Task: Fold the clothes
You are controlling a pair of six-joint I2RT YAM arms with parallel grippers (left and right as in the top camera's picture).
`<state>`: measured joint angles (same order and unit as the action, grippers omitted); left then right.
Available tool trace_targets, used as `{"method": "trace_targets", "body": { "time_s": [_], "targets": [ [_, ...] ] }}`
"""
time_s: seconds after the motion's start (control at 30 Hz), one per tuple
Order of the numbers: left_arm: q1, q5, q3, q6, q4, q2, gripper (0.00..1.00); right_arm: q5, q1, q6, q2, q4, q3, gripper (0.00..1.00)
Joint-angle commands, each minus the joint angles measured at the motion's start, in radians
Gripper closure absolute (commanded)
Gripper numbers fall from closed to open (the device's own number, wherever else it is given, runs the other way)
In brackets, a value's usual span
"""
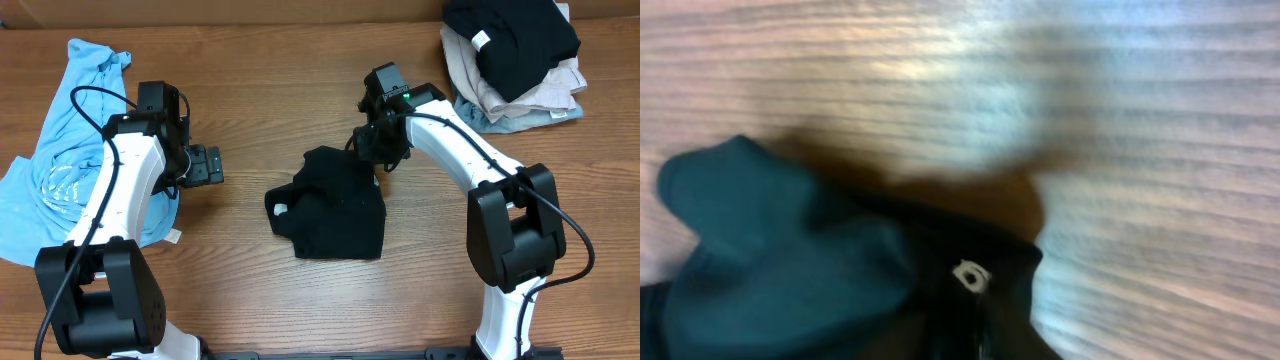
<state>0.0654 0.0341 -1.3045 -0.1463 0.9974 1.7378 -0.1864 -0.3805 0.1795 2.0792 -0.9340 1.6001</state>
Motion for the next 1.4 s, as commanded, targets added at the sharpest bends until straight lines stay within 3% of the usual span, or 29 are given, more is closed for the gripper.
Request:
{"method": "trace_targets", "body": {
  "time_s": [0.0,0.17,0.2,0.23,0.27,0.3,0.37,0.47,0.6,0.67,0.73,0.8,0.9,1.13,1.2,1.27,1.37],
  "targets": [
    [0.000,-0.008,-0.018,0.019,-0.004,0.009,0.00,-0.010,-0.005,0.002,0.000,0.052,-0.005,0.96],
    [0.000,-0.009,-0.018,0.019,-0.004,0.009,0.00,-0.010,-0.005,-0.017,0.000,0.101,0.001,0.96],
    [0.000,-0.009,-0.018,0.019,-0.004,0.009,0.00,-0.010,-0.005,-0.017,0.000,0.093,0.007,0.81],
    [0.000,-0.009,-0.018,0.019,-0.004,0.009,0.00,-0.010,-0.005,-0.017,0.000,0.076,0.015,0.40],
    [0.000,-0.008,-0.018,0.019,-0.004,0.009,0.00,-0.011,-0.003,-0.017,-0.001,0.052,0.026,0.18],
    [0.000,-0.008,-0.018,0.019,-0.004,0.009,0.00,-0.018,-0.001,-0.017,-0.002,0.015,0.042,0.08],
    [0.000,-0.008,-0.018,0.019,-0.004,0.009,0.00,-0.033,0.001,-0.017,-0.006,-0.064,0.077,0.04],
    [0.000,-0.008,-0.018,0.019,-0.005,0.009,0.00,-0.061,-0.002,-0.016,-0.029,-0.180,0.126,0.04],
    [0.000,-0.008,-0.018,0.019,-0.008,0.009,0.00,-0.077,-0.029,0.006,-0.072,-0.249,0.133,0.14],
    [0.000,-0.008,-0.018,0.019,-0.008,0.009,0.00,-0.076,-0.048,0.032,-0.075,-0.273,0.132,0.31],
    [0.000,-0.008,-0.018,0.019,-0.008,0.009,0.00,-0.077,-0.066,0.067,-0.074,-0.267,0.113,0.56],
    [0.000,-0.008,-0.018,0.019,-0.008,0.009,0.00,-0.077,-0.090,0.101,-0.074,-0.233,0.074,0.76],
    [0.000,-0.008,-0.018,0.019,-0.008,0.009,0.00,-0.079,-0.139,0.161,-0.074,-0.169,-0.002,0.96],
    [0.000,-0.008,-0.018,0.019,-0.009,0.009,0.00,-0.123,-0.293,0.250,-0.074,0.018,-0.155,0.96],
    [0.000,-0.008,-0.018,0.019,-0.009,0.009,0.00,-0.122,-0.322,0.268,-0.074,0.051,-0.165,0.91],
    [0.000,-0.008,-0.018,0.019,-0.009,0.009,0.00,-0.122,-0.334,0.276,-0.074,0.079,-0.164,0.78],
    [0.000,-0.008,-0.018,0.019,-0.010,0.009,0.00,-0.121,-0.319,0.285,-0.075,0.071,-0.134,0.67]
  ]
}}
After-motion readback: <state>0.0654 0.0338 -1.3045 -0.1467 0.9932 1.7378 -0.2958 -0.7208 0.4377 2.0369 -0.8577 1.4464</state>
